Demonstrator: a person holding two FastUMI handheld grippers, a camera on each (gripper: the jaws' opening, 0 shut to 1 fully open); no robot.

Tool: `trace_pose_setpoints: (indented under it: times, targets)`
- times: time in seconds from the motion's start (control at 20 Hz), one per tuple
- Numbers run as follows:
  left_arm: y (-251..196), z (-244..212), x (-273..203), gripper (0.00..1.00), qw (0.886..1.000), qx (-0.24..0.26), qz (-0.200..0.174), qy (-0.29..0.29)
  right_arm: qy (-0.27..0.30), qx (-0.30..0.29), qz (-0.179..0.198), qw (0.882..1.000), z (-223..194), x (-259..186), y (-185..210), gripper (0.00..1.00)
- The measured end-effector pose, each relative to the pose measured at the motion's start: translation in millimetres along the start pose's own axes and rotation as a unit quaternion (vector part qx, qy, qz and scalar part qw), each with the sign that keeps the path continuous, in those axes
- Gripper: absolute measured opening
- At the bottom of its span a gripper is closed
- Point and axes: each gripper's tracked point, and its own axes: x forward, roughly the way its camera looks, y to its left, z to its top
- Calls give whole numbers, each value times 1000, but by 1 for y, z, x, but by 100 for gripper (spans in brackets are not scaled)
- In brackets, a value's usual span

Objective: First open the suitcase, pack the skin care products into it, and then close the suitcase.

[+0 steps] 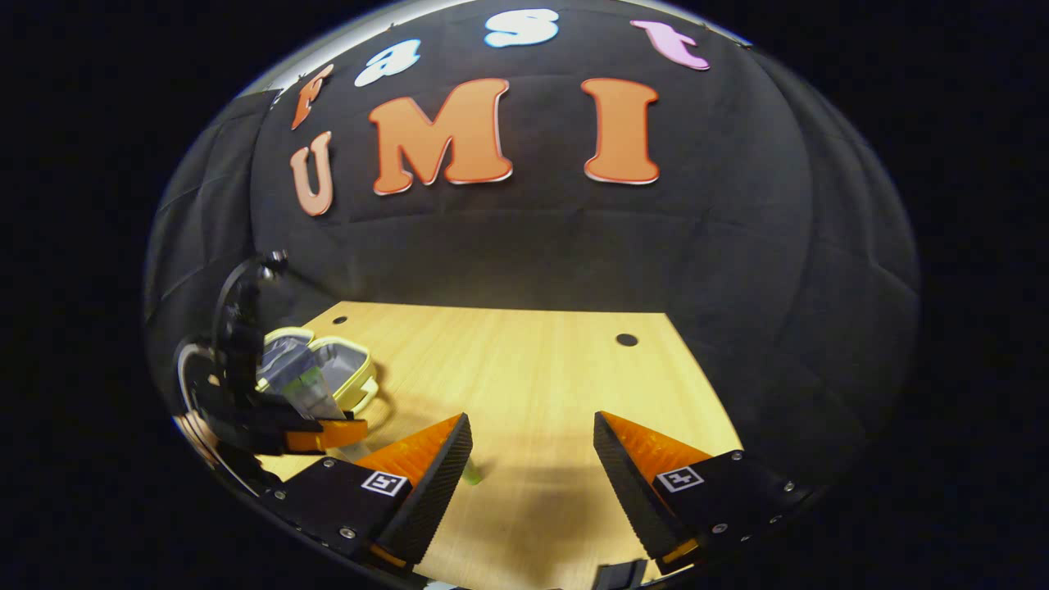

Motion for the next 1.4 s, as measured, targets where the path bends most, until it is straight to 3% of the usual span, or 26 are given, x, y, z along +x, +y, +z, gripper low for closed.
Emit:
trace_pose_setpoints:
  times: [0.3,0.55,0.7,0.8,0.85,0.9,0.95,1.0,1.1,1.25,1.4]
  targets:
    - [45,2,-61,33,999,-15,45,-7,68,-47,77,994,-57,47,53,96]
    - [74,-19,-89,34,996,-42,82,0,140,-34,104,984,-104,74,60,96]
    - [83,-29,-97,33,994,-54,93,4,154,-28,110,981,-114,87,58,93]
    - [86,-28,-99,33,994,-55,97,1,163,-33,117,979,-119,93,59,84]
    - [88,-29,-100,34,994,-56,99,1,169,-37,114,978,-123,97,58,70]
    - [89,-29,-100,33,993,-57,101,3,178,-39,113,977,-129,98,56,67]
    - [90,-29,-100,34,993,-58,103,2,184,-37,120,975,-132,99,58,57]
    - [91,-29,-101,34,993,-57,105,2,186,-37,125,974,-133,100,60,54]
    - [94,-28,-105,33,992,-53,114,1,184,-39,128,974,-130,101,58,38]
    - [100,-21,-117,34,991,-64,115,1,198,-29,142,969,-123,90,61,34]
    - [113,-1,-138,34,992,-52,112,6,180,-25,163,970,-90,70,73,34]
